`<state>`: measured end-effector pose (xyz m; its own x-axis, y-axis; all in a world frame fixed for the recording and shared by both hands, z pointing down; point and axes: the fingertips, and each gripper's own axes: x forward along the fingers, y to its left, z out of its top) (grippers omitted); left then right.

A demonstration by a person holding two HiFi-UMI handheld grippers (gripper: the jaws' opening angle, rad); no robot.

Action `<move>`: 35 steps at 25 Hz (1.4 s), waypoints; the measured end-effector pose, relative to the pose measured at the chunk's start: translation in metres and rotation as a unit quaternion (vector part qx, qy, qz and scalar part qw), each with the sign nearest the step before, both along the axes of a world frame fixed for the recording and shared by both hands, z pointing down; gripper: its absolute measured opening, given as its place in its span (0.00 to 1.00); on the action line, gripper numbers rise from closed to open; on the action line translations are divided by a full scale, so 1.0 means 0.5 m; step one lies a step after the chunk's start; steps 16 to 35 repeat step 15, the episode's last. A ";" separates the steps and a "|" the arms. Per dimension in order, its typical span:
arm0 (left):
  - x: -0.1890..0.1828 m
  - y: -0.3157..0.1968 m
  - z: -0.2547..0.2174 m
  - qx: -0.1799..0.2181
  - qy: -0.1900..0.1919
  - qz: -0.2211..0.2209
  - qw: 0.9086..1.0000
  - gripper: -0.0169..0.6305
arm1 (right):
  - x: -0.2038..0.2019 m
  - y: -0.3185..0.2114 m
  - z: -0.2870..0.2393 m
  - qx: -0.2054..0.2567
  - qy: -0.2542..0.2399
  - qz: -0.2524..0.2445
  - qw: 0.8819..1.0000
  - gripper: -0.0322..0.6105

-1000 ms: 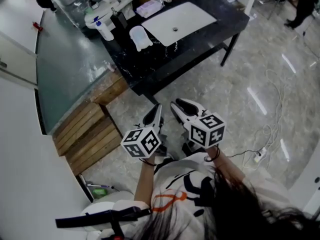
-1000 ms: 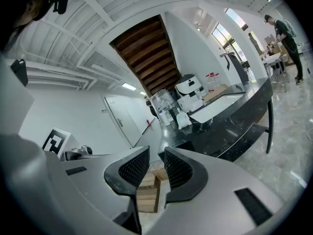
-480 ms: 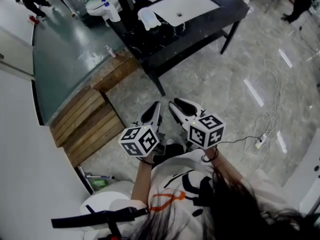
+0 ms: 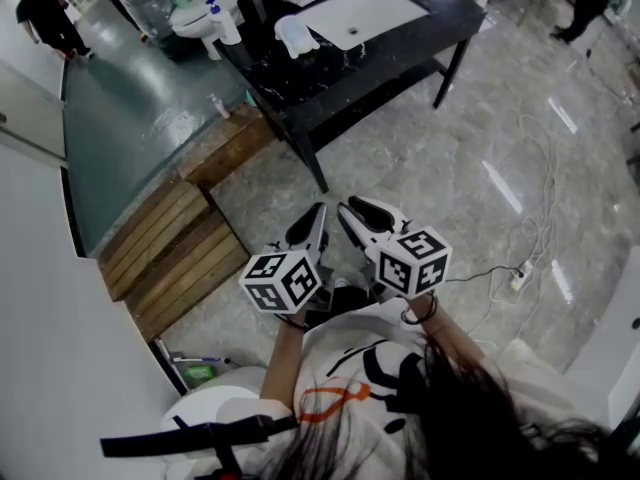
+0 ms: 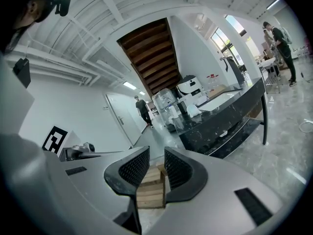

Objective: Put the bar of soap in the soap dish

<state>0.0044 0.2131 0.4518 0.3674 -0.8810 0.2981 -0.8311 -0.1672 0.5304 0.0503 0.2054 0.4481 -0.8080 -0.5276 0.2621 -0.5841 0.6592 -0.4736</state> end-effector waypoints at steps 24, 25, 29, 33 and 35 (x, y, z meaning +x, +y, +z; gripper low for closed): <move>0.025 0.005 -0.022 0.014 -0.004 0.027 1.000 0.05 | 0.012 0.004 -0.021 0.015 0.003 0.013 1.000 0.21; 0.025 0.005 -0.022 0.014 -0.004 0.027 1.000 0.05 | 0.012 0.004 -0.021 0.015 0.003 0.013 1.000 0.21; 0.025 0.005 -0.022 0.014 -0.004 0.027 1.000 0.05 | 0.012 0.004 -0.021 0.015 0.003 0.013 1.000 0.21; 0.025 0.005 -0.022 0.014 -0.004 0.027 1.000 0.05 | 0.012 0.004 -0.021 0.015 0.003 0.013 1.000 0.21; 0.025 0.005 -0.022 0.014 -0.004 0.027 1.000 0.05 | 0.012 0.004 -0.021 0.015 0.003 0.013 1.000 0.21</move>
